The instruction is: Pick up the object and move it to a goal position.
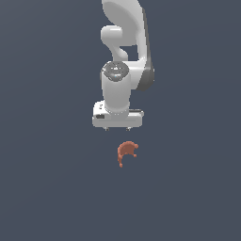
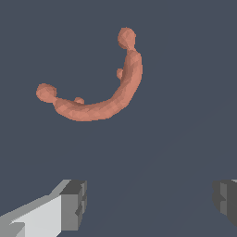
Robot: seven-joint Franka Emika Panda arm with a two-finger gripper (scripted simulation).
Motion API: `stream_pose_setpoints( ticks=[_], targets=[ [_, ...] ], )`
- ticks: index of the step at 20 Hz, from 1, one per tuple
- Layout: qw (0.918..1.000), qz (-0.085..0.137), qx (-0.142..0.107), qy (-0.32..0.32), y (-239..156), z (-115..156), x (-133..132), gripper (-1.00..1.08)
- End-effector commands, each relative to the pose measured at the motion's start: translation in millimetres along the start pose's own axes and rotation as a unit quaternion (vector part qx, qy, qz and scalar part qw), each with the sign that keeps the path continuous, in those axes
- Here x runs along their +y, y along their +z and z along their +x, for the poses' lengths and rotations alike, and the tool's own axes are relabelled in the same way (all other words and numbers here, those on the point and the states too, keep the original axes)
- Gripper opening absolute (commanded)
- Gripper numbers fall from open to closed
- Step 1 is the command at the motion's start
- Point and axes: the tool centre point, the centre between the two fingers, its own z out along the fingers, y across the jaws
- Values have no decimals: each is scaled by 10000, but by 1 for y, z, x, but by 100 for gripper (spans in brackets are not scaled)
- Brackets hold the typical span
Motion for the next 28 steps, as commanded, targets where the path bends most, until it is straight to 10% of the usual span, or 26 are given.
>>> stream_pose_setpoints(
  ticks=[1,28],
  targets=[
    [10000,0,0,0,0,0,0,68],
    [9939,20,48,1103,3,12,-11,68]
  ],
)
